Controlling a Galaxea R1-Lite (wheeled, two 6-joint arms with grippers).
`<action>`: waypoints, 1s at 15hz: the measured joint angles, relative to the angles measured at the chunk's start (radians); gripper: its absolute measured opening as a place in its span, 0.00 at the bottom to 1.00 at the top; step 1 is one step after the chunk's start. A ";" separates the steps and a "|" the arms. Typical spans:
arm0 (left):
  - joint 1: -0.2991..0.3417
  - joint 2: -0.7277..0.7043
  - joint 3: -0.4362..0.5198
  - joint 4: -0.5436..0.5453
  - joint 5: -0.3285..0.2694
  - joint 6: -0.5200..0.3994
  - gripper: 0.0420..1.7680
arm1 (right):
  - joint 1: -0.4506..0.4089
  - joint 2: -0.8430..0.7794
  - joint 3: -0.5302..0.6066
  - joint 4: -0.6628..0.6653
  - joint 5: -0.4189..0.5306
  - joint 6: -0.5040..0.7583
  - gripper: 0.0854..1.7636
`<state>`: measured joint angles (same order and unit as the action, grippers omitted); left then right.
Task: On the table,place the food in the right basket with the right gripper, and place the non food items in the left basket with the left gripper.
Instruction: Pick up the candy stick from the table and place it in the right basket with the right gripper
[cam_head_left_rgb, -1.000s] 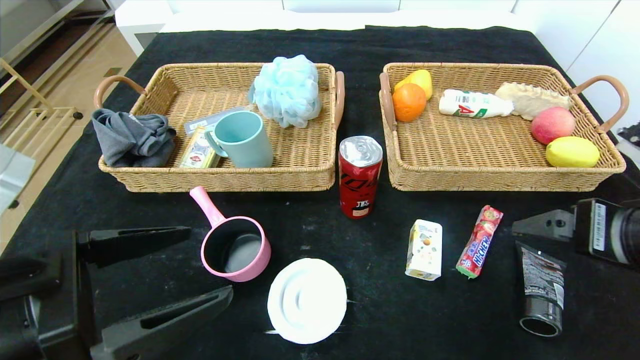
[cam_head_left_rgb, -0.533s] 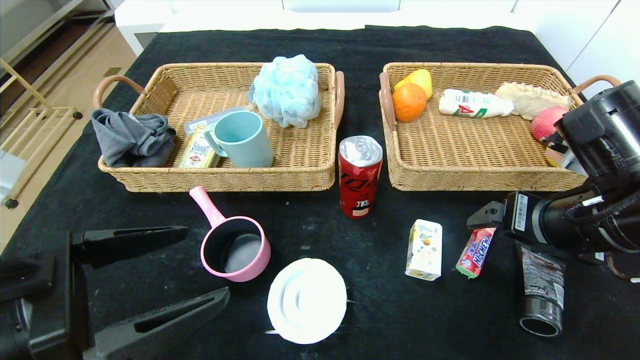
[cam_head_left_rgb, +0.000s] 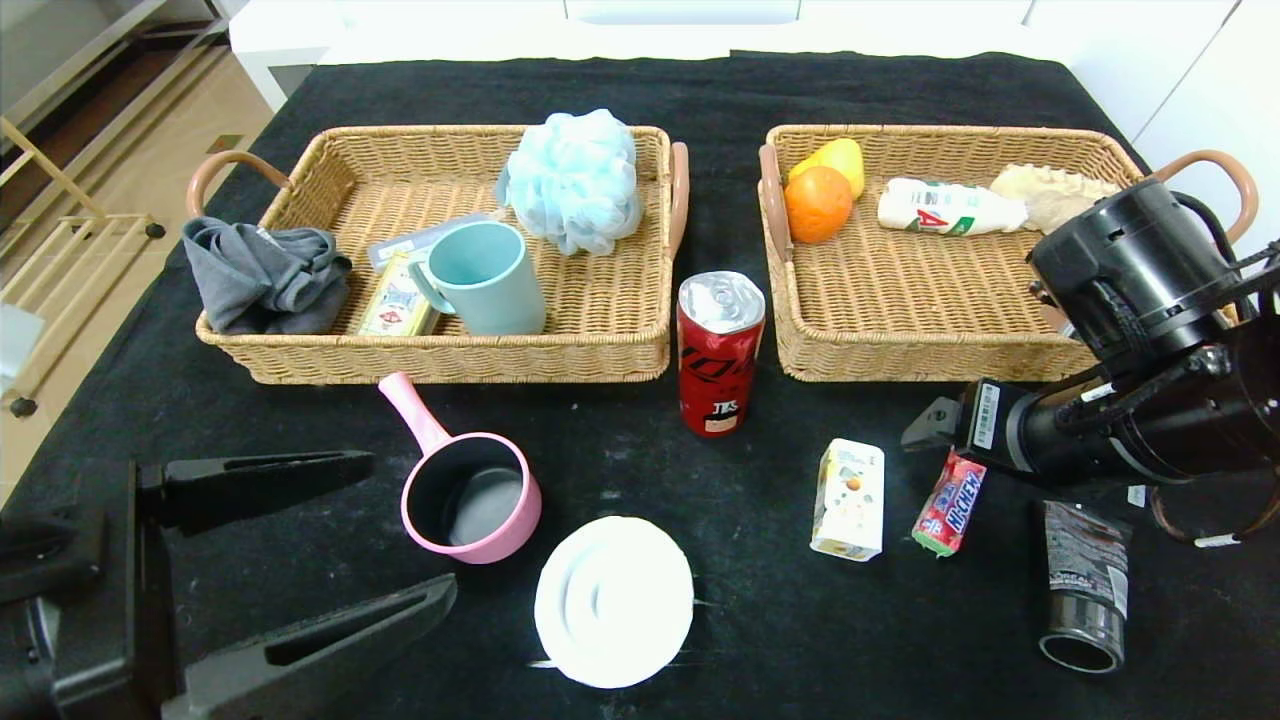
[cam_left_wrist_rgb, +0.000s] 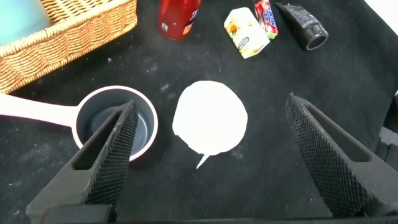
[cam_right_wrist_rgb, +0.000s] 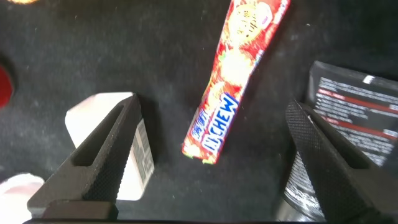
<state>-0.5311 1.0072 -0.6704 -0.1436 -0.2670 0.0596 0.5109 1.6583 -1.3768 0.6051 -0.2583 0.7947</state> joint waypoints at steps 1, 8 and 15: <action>0.000 0.000 0.000 -0.001 0.000 0.000 0.97 | -0.002 0.008 -0.005 0.001 0.000 0.001 0.97; 0.000 -0.004 0.002 0.000 0.000 0.000 0.97 | -0.018 0.059 -0.026 0.002 -0.013 0.001 0.97; -0.001 -0.007 0.002 0.002 0.000 0.000 0.97 | -0.020 0.068 -0.031 0.003 -0.012 0.003 0.97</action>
<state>-0.5323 1.0006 -0.6687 -0.1419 -0.2670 0.0596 0.4906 1.7262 -1.4074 0.6081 -0.2706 0.7977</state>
